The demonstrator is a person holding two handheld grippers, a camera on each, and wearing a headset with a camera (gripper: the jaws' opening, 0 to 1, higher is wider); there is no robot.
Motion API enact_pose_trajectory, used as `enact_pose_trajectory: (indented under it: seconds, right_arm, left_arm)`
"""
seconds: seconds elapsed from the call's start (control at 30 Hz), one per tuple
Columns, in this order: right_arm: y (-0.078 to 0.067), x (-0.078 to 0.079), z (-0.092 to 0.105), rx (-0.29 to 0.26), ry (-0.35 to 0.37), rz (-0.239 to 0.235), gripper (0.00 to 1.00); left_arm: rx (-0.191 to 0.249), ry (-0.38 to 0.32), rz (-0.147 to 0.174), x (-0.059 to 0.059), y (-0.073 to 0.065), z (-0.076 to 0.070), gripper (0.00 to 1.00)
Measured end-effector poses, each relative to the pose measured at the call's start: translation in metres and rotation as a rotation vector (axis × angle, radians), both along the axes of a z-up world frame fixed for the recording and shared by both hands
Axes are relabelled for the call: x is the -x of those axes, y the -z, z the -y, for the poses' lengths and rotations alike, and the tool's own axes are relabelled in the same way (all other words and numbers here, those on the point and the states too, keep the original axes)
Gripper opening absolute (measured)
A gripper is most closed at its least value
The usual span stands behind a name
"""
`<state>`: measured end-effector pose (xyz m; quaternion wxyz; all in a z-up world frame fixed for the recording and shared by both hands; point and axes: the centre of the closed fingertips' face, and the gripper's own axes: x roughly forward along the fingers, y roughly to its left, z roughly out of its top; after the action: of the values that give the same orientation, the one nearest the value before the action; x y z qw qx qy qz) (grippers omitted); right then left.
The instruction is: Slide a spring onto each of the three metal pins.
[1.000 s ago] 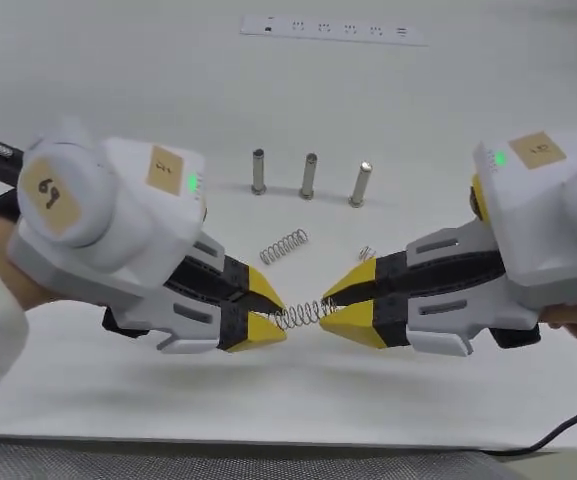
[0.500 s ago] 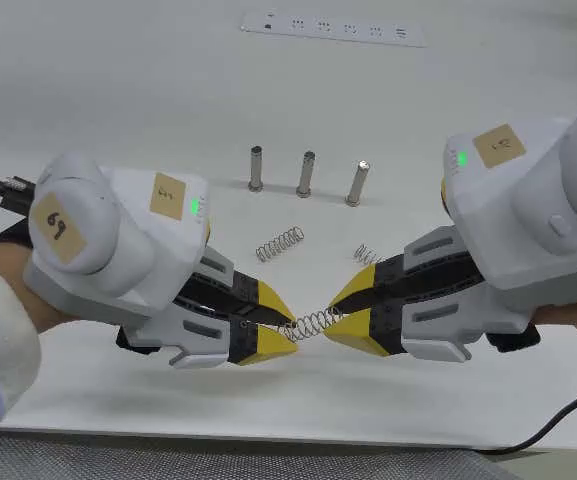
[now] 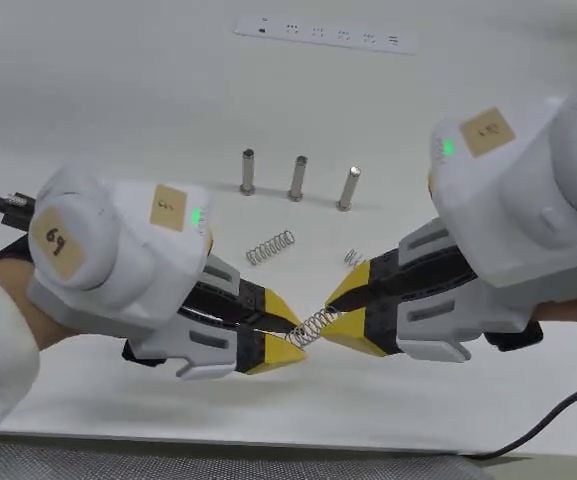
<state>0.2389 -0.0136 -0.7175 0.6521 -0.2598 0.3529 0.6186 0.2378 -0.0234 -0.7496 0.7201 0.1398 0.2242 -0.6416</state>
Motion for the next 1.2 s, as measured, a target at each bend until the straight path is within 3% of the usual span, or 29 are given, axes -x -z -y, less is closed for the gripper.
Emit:
enact_pose_trajectory:
  seconds: [0.13, 0.5, 0.53, 0.67, 0.73, 0.8, 1.03, 1.2]
  right_arm:
    - [-0.001, 0.0, 0.001, 0.037, -0.025, 0.031, 0.07]
    - [-0.006, 0.002, 0.001, 0.088, -0.063, 0.061, 0.07]
    - [-0.007, 0.002, 0.0, 0.092, -0.068, 0.066, 0.07]
    - [-0.01, 0.0, -0.001, 0.102, -0.084, 0.077, 0.07]
    - [-0.012, 0.0, -0.002, 0.105, -0.09, 0.075, 0.07]
    - [-0.013, -0.002, -0.002, 0.109, -0.092, 0.075, 0.07]
    - [-0.02, -0.008, -0.001, 0.1, -0.069, 0.072, 0.08]
    - [-0.023, -0.006, -0.003, 0.096, -0.118, 0.103, 0.08]
  left_arm:
    - [0.017, -0.007, 0.006, -0.002, -0.001, 0.002, 0.02]
    - [0.049, -0.018, 0.028, -0.002, -0.005, 0.003, 0.02]
    - [0.053, -0.02, 0.054, -0.004, -0.006, 0.003, 0.02]
    - [0.064, -0.028, 0.055, -0.005, -0.009, 0.003, 0.02]
    - [0.071, -0.043, 0.031, -0.004, -0.011, 0.002, 0.02]
    - [0.075, -0.051, 0.027, -0.004, -0.013, 0.002, 0.02]
    - [0.11, -0.09, 0.038, -0.009, -0.022, -0.001, 0.02]
    - [0.126, -0.083, 0.041, -0.009, -0.026, -0.001, 0.02]
